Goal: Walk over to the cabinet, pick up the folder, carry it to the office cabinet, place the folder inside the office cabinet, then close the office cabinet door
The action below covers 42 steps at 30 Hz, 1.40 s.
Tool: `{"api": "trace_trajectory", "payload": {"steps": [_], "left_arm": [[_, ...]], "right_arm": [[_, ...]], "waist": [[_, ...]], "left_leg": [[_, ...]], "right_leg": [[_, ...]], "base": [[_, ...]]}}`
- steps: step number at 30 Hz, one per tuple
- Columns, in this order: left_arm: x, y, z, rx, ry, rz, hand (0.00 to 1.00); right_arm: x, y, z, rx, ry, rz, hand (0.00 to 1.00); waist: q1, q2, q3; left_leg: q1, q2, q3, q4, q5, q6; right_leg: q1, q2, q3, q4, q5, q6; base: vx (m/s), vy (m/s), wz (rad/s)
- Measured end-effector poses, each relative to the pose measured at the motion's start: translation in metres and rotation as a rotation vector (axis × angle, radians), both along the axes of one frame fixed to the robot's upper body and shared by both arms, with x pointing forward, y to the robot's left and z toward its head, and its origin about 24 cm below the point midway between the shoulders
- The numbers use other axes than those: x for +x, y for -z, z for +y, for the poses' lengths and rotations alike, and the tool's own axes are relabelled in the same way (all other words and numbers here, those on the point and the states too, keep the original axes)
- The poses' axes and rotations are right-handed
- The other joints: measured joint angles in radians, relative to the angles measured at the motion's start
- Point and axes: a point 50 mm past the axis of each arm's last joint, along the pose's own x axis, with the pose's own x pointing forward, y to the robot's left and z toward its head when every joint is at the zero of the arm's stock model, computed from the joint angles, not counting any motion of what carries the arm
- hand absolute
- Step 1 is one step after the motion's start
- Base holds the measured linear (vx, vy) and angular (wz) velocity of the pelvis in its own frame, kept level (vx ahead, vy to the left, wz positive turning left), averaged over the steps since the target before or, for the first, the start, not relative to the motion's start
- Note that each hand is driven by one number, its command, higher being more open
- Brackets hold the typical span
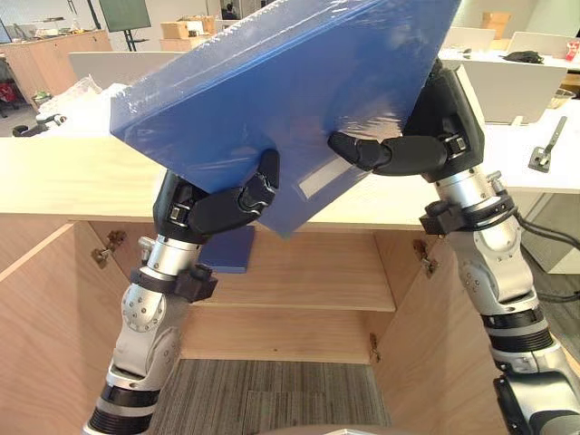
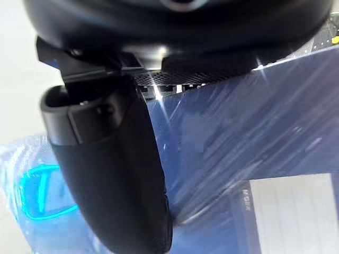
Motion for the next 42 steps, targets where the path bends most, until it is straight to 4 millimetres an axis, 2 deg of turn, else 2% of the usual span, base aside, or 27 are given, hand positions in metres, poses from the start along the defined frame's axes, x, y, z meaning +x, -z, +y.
{"api": "trace_trajectory", "payload": {"steps": [4,6,7,13,15,17,20,21,23,26,30,34,40,42], "left_arm": [[0.000,-0.009,0.006,0.059,-0.012,-0.035,0.00],[0.000,-0.011,0.009,0.082,0.005,-0.023,0.00],[0.000,-0.012,0.010,0.093,0.020,-0.012,1.00],[0.000,0.000,0.002,0.089,0.162,0.110,1.00],[0.002,0.012,0.006,0.119,0.194,0.182,1.00],[0.001,0.032,0.011,0.185,0.210,0.280,1.00],[-0.014,0.092,0.019,0.331,0.287,0.597,1.00],[-0.019,0.105,0.019,0.371,0.307,0.654,1.00],[-0.048,0.154,0.012,0.578,0.459,0.857,1.00],[-0.079,0.196,0.006,0.666,0.555,1.012,1.00],[-0.082,0.225,0.012,0.672,0.476,1.109,1.00],[-0.082,0.244,0.012,0.711,0.377,1.152,1.00],[-0.099,0.280,0.019,0.834,0.295,1.288,1.00],[-0.105,0.294,0.027,0.817,0.196,1.367,1.00]], "right_arm": [[0.001,-0.005,-0.002,-0.178,-0.072,0.034,0.00],[0.001,-0.004,-0.004,-0.197,-0.098,0.069,0.00],[0.001,-0.003,-0.005,-0.202,-0.107,0.086,0.00],[0.000,0.000,-0.014,-0.249,-0.113,0.165,0.00],[0.000,0.006,-0.016,-0.297,-0.111,0.209,0.00],[0.001,0.015,-0.016,-0.360,-0.111,0.259,0.00],[-0.003,0.032,-0.010,-0.556,-0.125,0.303,0.00],[-0.005,0.035,-0.006,-0.598,-0.146,0.304,0.00],[-0.021,0.045,0.017,-0.767,-0.260,0.250,0.00],[-0.041,0.053,0.046,-0.804,-0.461,0.205,0.00],[-0.054,0.047,0.069,-0.710,-0.586,0.119,0.00],[-0.053,0.047,0.076,-0.640,-0.613,0.119,0.00],[-0.053,0.048,0.081,-0.598,-0.625,0.118,0.00],[-0.053,0.049,0.083,-0.641,-0.582,0.083,0.00]], "waist": [[0.004,-0.009,-0.011],[0.004,-0.017,-0.025],[0.004,-0.020,-0.031],[0.012,-0.027,-0.044],[0.014,-0.028,-0.053],[0.013,-0.028,-0.064],[0.012,-0.031,-0.072],[0.012,-0.031,-0.072],[0.012,-0.035,-0.071],[0.011,-0.044,-0.068],[0.020,-0.044,-0.066],[0.027,-0.043,-0.059],[0.029,-0.070,-0.042],[0.029,-0.075,-0.040]], "left_leg": [[-0.004,0.000,0.000,0.000,0.002,0.000],[-0.009,0.000,-0.001,0.000,0.002,0.000],[-0.010,-0.001,-0.001,0.000,0.002,0.000],[-0.011,-0.004,0.000,0.000,0.001,0.000],[-0.012,-0.003,0.000,0.000,0.000,-0.002],[-0.013,-0.003,0.001,0.000,-0.003,-0.006],[-0.014,-0.001,0.005,0.000,-0.007,-0.011],[-0.015,0.000,0.004,0.000,-0.007,-0.011],[-0.024,0.002,0.005,0.000,-0.008,-0.012],[-0.024,0.003,0.004,0.000,-0.006,-0.010],[-0.023,0.003,-0.006,-0.001,-0.005,-0.009],[-0.032,0.001,-0.020,-0.001,-0.008,-0.009],[-0.059,0.010,-0.018,-0.001,0.003,-0.005],[-0.060,0.011,-0.016,-0.001,0.003,-0.006]], "right_leg": [[0.000,0.000,0.000,-0.008,0.004,0.000],[-0.004,0.000,-0.001,-0.012,0.005,0.000],[-0.005,0.000,-0.001,-0.012,0.006,0.000],[-0.005,-0.005,-0.002,-0.012,0.006,0.001],[-0.005,-0.005,-0.002,-0.013,0.006,0.002],[-0.006,-0.007,-0.003,-0.014,0.006,0.002],[-0.007,-0.007,-0.003,-0.016,0.005,0.002],[-0.008,-0.007,-0.003,-0.016,0.005,0.002],[-0.021,-0.005,-0.001,-0.013,0.005,0.002],[-0.022,-0.003,-0.002,-0.010,0.003,0.002],[-0.023,0.000,-0.011,0.004,-0.009,0.000],[-0.030,-0.005,-0.021,0.017,-0.023,0.002],[-0.055,-0.001,-0.018,0.010,-0.013,-0.001],[-0.056,0.001,-0.016,0.007,-0.012,-0.003]], "base": [[0.00,0.000,0.00],[0.00,0.000,0.00],[0.00,0.000,0.00],[0.00,0.000,0.00],[0.00,0.000,0.00],[0.00,0.000,0.00],[0.00,0.000,0.00],[0.00,0.000,0.00],[0.01,-0.006,-0.03],[0.01,-0.004,0.00],[-0.01,-0.017,0.07],[-0.03,0.003,0.12],[0.00,-0.001,-0.01],[0.03,-0.007,-0.03]]}}
